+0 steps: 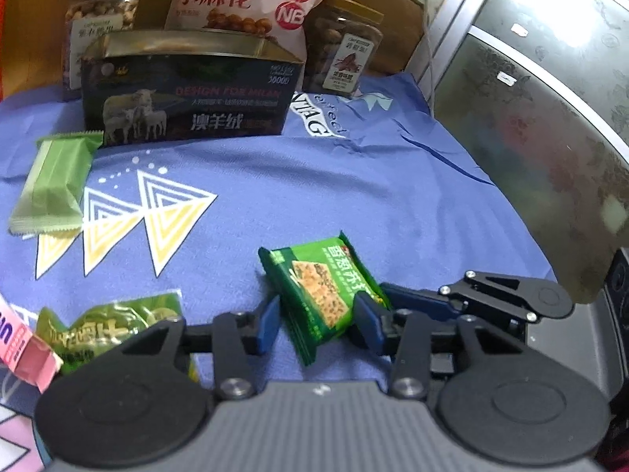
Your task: Organize snacks
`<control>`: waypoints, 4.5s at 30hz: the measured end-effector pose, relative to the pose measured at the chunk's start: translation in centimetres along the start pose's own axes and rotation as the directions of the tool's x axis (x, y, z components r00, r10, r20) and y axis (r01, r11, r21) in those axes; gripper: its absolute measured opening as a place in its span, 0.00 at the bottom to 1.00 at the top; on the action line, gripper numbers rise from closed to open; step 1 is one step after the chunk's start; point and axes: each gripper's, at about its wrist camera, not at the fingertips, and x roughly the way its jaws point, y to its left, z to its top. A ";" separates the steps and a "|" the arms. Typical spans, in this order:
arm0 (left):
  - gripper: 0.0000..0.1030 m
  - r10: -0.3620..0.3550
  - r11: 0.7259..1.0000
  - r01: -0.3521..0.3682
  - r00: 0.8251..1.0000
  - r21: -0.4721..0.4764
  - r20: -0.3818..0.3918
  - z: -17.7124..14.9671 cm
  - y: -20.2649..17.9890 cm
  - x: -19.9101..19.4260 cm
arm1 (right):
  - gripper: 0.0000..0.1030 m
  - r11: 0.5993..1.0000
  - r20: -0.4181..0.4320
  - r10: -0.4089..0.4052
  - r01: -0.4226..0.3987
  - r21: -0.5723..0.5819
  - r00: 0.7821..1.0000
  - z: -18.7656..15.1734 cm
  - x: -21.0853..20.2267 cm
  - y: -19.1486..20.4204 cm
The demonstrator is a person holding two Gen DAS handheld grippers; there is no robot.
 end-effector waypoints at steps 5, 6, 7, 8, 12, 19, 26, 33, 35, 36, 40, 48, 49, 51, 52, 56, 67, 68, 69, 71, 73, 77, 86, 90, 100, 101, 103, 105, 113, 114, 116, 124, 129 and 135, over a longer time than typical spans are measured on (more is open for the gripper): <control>0.35 -0.039 0.999 0.038 0.997 0.010 0.070 0.9 -0.3 -2.4 | 0.23 1.000 0.077 -0.021 0.022 -0.016 0.997 1.2 -1.1 0.5; 0.35 -0.044 0.999 0.042 0.995 0.020 0.092 1.1 -0.4 -2.8 | 0.23 1.000 0.100 -0.021 0.022 -0.006 0.995 1.6 -1.4 0.4; 0.35 -0.050 0.998 0.046 0.992 0.031 0.113 1.4 -0.5 -3.3 | 0.23 1.000 0.118 -0.021 0.021 0.002 0.993 1.9 -1.6 0.2; 0.35 -0.052 0.998 0.047 0.991 0.045 0.126 1.7 -0.5 -3.5 | 0.23 1.000 0.132 -0.022 0.020 0.013 0.991 2.2 -1.6 0.1; 0.35 -0.022 0.997 0.013 0.991 0.070 0.133 3.9 -0.3 -2.8 | 0.23 0.998 0.164 -0.057 0.054 0.028 0.985 3.4 -0.5 -0.4; 0.36 0.003 0.996 -0.025 0.970 0.086 0.241 10.9 1.4 -1.3 | 0.22 0.987 0.245 -0.153 0.162 -0.018 0.957 8.6 2.9 -2.5; 0.37 0.089 0.995 -0.097 0.954 0.012 0.285 16.3 4.0 1.8 | 0.22 0.977 0.258 -0.189 0.208 -0.050 0.948 12.7 8.4 -4.9; 0.37 0.138 0.990 -0.141 0.949 -0.009 0.285 18.1 5.4 4.4 | 0.22 0.973 0.239 -0.216 0.230 -0.030 0.947 13.7 11.6 -6.1; 0.37 0.150 0.988 -0.155 0.948 -0.006 0.282 18.1 5.4 4.9 | 0.22 0.971 0.230 -0.223 0.236 -0.029 0.947 13.7 12.2 -6.2; 0.37 0.153 0.987 -0.158 0.946 -0.003 0.286 18.0 5.4 5.0 | 0.22 0.970 0.231 -0.227 0.240 -0.028 0.946 13.6 12.3 -6.2; 0.37 0.166 0.985 -0.175 0.942 0.004 0.292 18.1 5.3 5.2 | 0.22 0.968 0.238 -0.236 0.249 -0.027 0.942 13.6 12.5 -6.1; 0.38 0.217 0.975 -0.224 0.938 -0.004 0.271 18.1 5.6 6.2 | 0.26 0.958 0.263 -0.265 0.284 -0.034 0.927 13.3 12.8 -5.9; 0.39 0.222 0.974 -0.228 0.938 -0.006 0.268 18.0 5.7 6.3 | 0.28 0.956 0.267 -0.269 0.290 -0.039 0.925 13.2 12.7 -5.8; 0.39 0.234 0.971 -0.241 0.937 -0.007 0.260 17.8 5.7 6.4 | 0.30 0.958 0.268 -0.262 0.283 -0.039 0.927 13.2 12.5 -5.7; 0.40 0.243 0.968 -0.250 0.934 -0.010 0.262 17.7 5.7 6.4 | 0.30 0.959 0.267 -0.261 0.281 -0.038 0.928 13.2 12.3 -5.6; 0.40 0.256 0.965 -0.261 0.929 -0.018 0.266 17.0 5.4 5.4 | 0.31 0.960 0.270 -0.257 0.277 -0.039 0.928 13.0 11.5 -5.1; 0.43 0.186 0.983 -0.178 0.920 -0.055 0.344 11.6 5.1 -3.5 | 0.34 0.978 0.215 -0.202 0.187 0.088 0.956 9.6 7.4 -3.6; 0.43 0.181 0.983 -0.167 0.918 -0.070 0.352 10.7 5.5 -4.5 | 0.35 0.978 0.208 -0.199 0.181 0.102 0.958 9.0 7.1 -3.4; 0.43 0.178 0.984 -0.156 0.915 -0.090 0.361 9.6 6.0 -5.7 | 0.36 0.978 0.200 -0.196 0.177 0.112 0.960 8.5 7.0 -3.2; 0.43 0.165 0.985 -0.134 0.915 -0.110 0.368 7.5 6.8 -7.4 | 0.37 0.976 0.173 -0.190 0.168 0.135 0.966 7.4 6.9 -2.9; 0.43 0.151 0.986 -0.113 0.913 -0.121 0.379 4.7 7.7 -9.1 | 0.37 0.974 0.141 -0.175 0.151 0.167 0.974 6.6 6.9 -2.8; 0.47 0.230 0.964 -0.155 0.894 -0.217 0.385 -0.1 10.5 -12.1 | 0.37 0.971 0.097 -0.123 0.099 0.219 0.988 5.8 6.9 -2.7; 0.47 0.414 0.873 -0.293 0.868 -0.391 0.275 -7.4 15.7 -14.1 | 0.37 0.971 0.033 -0.038 0.029 0.239 0.999 4.3 6.8 -0.6; 0.52 0.467 0.867 -0.367 0.834 -0.338 0.292 -8.4 15.1 -13.3 | 0.41 0.977 0.021 -0.040 0.035 0.210 0.999 4.0 6.8 0.7; 0.52 0.432 0.880 -0.315 0.841 -0.355 0.326 -9.0 15.5 -13.7 | 0.43 0.981 0.117 0.109 -0.126 0.150 0.987 5.1 4.9 5.6; 0.52 0.428 0.881 -0.308 0.841 -0.359 0.330 -9.1 15.6 -13.7 | 0.44 0.979 0.127 0.136 -0.153 0.134 0.983 5.4 4.8 6.2; 0.52 0.422 0.882 -0.296 0.842 -0.366 0.335 -9.2 15.7 -13.8 | 0.45 0.976 0.133 0.184 -0.197 0.093 0.974 5.8 4.7 7.6; 0.52 0.415 0.883 -0.282 0.844 -0.376 0.341 -9.3 15.9 -14.0 | 0.46 0.974 0.117 0.215 -0.221 0.042 0.969 6.2 5.1 9.1; 0.52 0.409 0.879 -0.259 0.841 -0.401 0.354 -9.5 16.1 -14.2 | 0.50 0.972 -0.004 0.216 -0.216 -0.094 0.976 6.8 9.3 12.6; 0.52 0.410 0.879 -0.260 0.840 -0.400 0.354 -9.6 16.1 -14.2 | 0.49 0.971 -0.011 0.214 -0.214 -0.107 0.977 6.8 9.7 12.8; 0.52 0.412 0.878 -0.261 0.840 -0.402 0.354 -9.5 16.1 -14.2 | 0.36 0.974 -0.022 0.185 -0.186 -0.132 0.982 6.8 10.3 13.4; 0.53 0.419 0.876 -0.272 0.838 -0.398 0.350 -9.4 16.0 -14.1 | 0.24 0.969 0.033 0.211 -0.204 -0.139 0.977 7.3 7.5 11.6; 0.54 0.433 0.875 -0.299 0.836 -0.380 0.338 -9.3 15.7 -13.9 | 0.24 0.977 0.032 0.159 -0.153 -0.150 0.987 6.3 4.8 7.9; 0.55 0.461 0.865 -0.330 0.819 -0.377 0.341 -9.3 15.2 -14.1 | 0.28 0.999 -0.029 0.038 -0.038 -0.011 0.999 3.1 2.7 0.7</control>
